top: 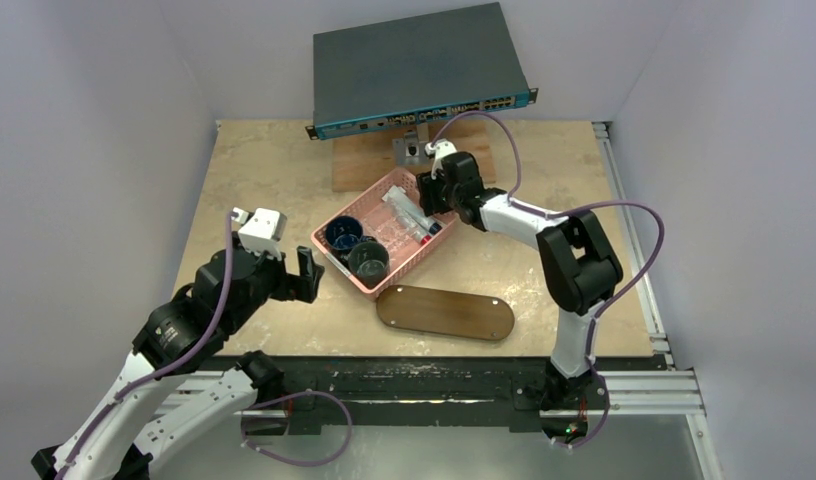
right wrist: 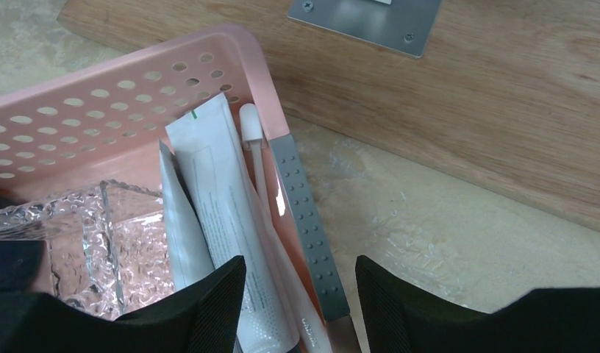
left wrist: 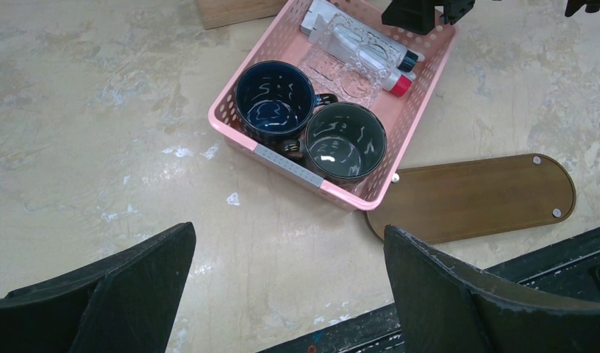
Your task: Prepare toiletry sets of a toothbrush and toothpaste on the tray
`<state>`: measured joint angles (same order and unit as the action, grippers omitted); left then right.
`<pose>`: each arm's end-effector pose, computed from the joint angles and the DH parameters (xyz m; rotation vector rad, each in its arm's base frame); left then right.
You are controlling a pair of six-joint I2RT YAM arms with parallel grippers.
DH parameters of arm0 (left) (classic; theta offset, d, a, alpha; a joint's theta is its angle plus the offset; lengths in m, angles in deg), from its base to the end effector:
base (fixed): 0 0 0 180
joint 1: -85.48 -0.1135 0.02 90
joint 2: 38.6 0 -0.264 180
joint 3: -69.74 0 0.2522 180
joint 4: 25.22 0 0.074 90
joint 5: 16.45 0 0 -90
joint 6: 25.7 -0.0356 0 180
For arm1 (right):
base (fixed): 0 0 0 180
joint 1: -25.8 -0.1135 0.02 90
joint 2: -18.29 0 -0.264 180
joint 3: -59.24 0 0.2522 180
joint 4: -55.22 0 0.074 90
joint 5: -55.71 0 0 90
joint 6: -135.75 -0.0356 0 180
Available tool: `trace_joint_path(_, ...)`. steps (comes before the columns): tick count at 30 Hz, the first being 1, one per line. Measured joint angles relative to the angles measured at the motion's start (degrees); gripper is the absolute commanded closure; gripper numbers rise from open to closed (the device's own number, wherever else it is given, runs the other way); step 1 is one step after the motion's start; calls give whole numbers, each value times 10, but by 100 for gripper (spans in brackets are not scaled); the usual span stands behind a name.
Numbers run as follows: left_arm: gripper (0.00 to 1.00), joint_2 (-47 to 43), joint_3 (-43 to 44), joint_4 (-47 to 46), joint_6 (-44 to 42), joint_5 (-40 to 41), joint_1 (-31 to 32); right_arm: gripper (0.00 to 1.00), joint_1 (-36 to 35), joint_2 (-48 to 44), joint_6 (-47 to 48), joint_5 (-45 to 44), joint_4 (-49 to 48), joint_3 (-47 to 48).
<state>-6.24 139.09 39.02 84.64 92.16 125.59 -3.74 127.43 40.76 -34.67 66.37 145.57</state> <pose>0.0794 -0.0520 0.3572 0.1484 2.0304 -0.3351 0.3742 0.2118 0.2039 -0.4604 2.1341 0.3379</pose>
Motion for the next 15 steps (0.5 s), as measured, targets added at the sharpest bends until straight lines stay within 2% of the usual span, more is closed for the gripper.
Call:
trace_joint_path(2, 1, 0, 0, 0, 0, 0, 0, 41, 0, 5, 1, 0, 0, 5)
trace_joint_path(4, 1, 0, 0, 0, 0, 0, 0, 80, 0, 9, 1, -1, 0, 7)
trace_joint_path(5, 1, 0, 0, 0, 0, 0, 0, 84, 0, 10, 7, -2, 0, 7)
trace_joint_path(12, 1, 0, 0, 0, 0, 0, 0, 100, 0, 6, 28, 2, 10, 6)
trace_joint_path(15, 1, 1, 0, 0, 0, 0, 0, 100, -5, 3, 24, -4, 7, 0)
